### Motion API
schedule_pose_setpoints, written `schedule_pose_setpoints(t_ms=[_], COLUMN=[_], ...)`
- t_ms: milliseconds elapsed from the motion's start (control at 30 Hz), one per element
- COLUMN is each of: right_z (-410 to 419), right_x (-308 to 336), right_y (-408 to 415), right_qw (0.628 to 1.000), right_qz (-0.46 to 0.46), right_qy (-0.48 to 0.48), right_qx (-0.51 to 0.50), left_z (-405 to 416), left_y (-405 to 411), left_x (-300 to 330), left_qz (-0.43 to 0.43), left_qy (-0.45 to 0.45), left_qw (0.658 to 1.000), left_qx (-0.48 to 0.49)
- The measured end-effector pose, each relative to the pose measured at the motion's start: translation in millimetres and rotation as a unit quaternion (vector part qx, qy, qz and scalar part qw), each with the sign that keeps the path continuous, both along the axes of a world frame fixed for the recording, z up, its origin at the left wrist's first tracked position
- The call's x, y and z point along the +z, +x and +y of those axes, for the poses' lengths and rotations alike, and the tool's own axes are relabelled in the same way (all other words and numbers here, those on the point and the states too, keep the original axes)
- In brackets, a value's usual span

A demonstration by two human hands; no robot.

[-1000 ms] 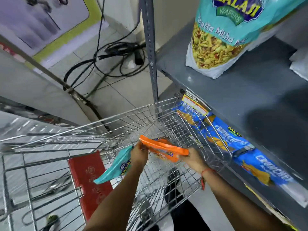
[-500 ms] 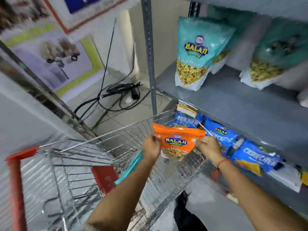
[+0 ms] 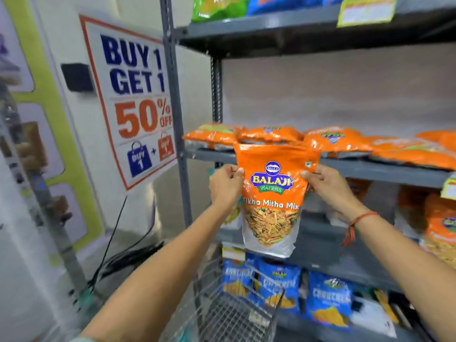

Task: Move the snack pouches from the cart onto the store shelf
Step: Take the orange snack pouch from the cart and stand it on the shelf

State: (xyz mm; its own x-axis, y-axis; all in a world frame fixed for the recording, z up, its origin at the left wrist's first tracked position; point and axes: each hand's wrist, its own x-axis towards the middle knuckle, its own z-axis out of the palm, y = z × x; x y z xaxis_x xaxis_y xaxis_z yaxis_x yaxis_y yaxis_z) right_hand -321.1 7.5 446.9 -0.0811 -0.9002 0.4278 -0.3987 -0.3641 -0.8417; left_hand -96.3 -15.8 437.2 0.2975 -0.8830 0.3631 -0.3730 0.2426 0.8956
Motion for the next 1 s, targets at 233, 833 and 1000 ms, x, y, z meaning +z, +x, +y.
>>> schedule_pose_setpoints(t_ms=[233,833,1000], right_z=[16.8,19.0,0.8], right_x=[94.6,32.5,-35.7], right_y=[-42.4,-112.7,-155.4], right_qw=[0.998,0.998,0.991], right_qz=[-0.019,-0.045,-0.043], right_qy=[-0.062,0.047,0.111], right_qx=[-0.025,-0.025,-0.061], left_z=[-4.8,-6.7,-24.2], left_y=[-38.4,-95.6,-138.2], left_x=[96.5,17.9,-55.2], left_qz=[0.061,0.084,0.094], left_qy=[-0.029,-0.019,0.049], left_qw=[0.995,0.987,0.982], left_qx=[-0.078,-0.134,-0.159])
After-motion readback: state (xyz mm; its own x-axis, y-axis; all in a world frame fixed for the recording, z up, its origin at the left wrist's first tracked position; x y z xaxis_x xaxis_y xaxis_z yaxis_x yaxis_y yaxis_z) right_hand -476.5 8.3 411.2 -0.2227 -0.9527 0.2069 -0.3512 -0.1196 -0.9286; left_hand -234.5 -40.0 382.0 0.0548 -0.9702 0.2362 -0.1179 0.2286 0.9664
